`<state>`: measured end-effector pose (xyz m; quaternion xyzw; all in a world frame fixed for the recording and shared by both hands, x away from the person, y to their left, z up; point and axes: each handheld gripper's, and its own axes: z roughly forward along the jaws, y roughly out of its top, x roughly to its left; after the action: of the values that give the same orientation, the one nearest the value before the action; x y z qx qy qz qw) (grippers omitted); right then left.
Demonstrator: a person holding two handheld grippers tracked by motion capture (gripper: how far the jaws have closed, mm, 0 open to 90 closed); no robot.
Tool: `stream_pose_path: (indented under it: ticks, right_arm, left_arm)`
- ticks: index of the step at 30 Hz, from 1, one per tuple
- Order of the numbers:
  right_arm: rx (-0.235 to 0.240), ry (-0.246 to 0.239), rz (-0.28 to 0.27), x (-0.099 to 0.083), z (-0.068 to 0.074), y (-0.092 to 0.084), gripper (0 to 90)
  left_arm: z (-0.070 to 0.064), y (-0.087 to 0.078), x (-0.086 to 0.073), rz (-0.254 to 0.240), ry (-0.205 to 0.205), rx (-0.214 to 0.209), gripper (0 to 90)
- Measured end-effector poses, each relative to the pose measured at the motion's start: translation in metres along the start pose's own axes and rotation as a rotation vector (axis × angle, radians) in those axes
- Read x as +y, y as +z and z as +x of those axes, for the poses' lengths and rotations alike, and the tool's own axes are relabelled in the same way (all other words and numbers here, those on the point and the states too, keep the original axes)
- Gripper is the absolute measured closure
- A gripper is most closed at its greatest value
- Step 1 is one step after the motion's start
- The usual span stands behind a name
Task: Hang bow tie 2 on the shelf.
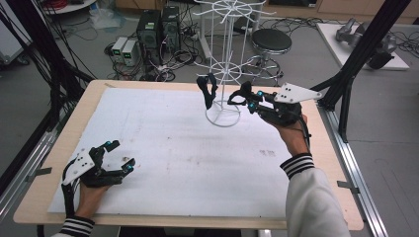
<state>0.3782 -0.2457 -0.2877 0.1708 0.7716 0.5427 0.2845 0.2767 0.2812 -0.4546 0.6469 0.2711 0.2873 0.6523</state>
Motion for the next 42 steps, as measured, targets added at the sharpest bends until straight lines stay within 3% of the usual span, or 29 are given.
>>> stream_pose_path:
  ticks: [12, 21, 42]
  right_arm:
    - [-0.033, 0.020, -0.001, 0.000, -0.012, 0.005, 76.1]
    - [-0.042, 0.009, -0.017, 0.009, -0.021, 0.010, 76.1]
    - [-0.086, 0.019, 0.000, 0.011, -0.040, 0.024, 76.0]
  left_arm:
    - [0.000, 0.000, 0.000, 0.000, -0.001, 0.002, 12.8]
    - [0.000, 0.000, 0.000, -0.001, -0.002, 0.003, 12.9]
    - [0.000, -0.001, 0.000, -0.005, -0.002, 0.000, 12.9]
